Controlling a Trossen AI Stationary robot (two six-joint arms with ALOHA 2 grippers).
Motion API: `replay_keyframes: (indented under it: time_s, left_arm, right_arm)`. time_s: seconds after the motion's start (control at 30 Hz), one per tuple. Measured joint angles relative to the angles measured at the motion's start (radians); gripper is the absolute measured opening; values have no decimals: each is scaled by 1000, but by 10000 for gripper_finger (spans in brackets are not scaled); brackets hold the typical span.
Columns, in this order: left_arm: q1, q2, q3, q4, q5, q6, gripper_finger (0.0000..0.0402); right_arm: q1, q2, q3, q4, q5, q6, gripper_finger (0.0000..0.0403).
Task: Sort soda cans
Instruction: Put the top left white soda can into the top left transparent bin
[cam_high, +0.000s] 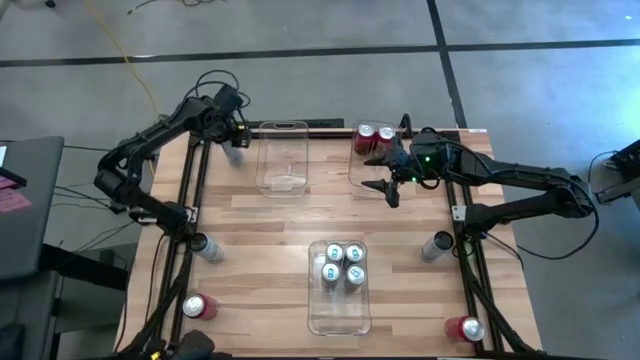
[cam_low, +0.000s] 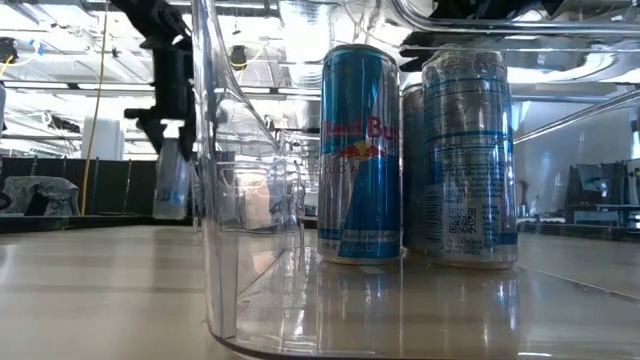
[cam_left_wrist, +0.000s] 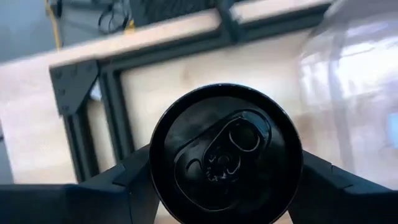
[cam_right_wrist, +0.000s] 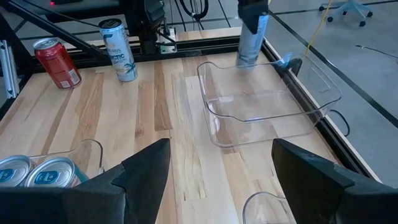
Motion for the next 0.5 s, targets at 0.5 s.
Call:
replay_keyframes:
  time_s: [0.5]
  left_arm:
    - [-203,4,319,-63,-18,-13,255]
  right_arm:
    - [0,0,0,-3,0,0,299]
